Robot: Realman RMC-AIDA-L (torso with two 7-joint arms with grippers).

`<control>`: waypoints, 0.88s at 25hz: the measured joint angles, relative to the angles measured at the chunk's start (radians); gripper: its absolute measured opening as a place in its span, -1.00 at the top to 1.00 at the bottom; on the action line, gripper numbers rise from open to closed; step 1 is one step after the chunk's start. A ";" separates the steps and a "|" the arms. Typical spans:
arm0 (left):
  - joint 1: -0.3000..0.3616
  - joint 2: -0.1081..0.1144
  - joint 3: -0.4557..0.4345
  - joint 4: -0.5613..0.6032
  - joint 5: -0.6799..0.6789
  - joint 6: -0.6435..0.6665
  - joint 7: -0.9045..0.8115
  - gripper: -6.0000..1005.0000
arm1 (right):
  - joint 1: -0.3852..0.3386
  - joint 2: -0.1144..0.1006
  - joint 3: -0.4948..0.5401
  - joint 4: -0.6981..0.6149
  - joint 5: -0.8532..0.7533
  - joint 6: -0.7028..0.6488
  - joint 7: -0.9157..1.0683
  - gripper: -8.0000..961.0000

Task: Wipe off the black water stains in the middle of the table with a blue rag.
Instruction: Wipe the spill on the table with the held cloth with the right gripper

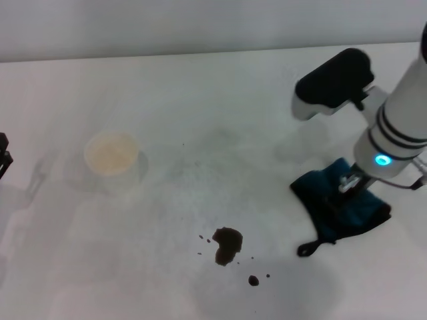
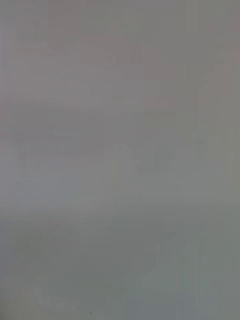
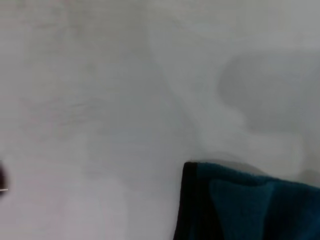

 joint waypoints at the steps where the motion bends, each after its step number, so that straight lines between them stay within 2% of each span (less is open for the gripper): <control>1: 0.000 0.000 0.000 0.000 0.000 0.000 0.000 -0.77 | 0.003 0.000 -0.018 -0.002 0.023 -0.002 0.000 0.84; 9: 0.003 0.000 0.001 0.001 0.002 0.005 0.000 -0.77 | 0.012 0.005 -0.168 -0.078 0.113 -0.015 0.066 0.83; 14: 0.001 0.000 0.003 0.003 0.004 0.007 0.000 -0.77 | 0.051 0.006 -0.290 -0.089 0.154 -0.038 0.128 0.85; 22: -0.001 0.000 0.006 0.005 0.007 0.008 0.001 -0.77 | 0.082 0.006 -0.371 -0.126 0.245 -0.071 0.152 0.84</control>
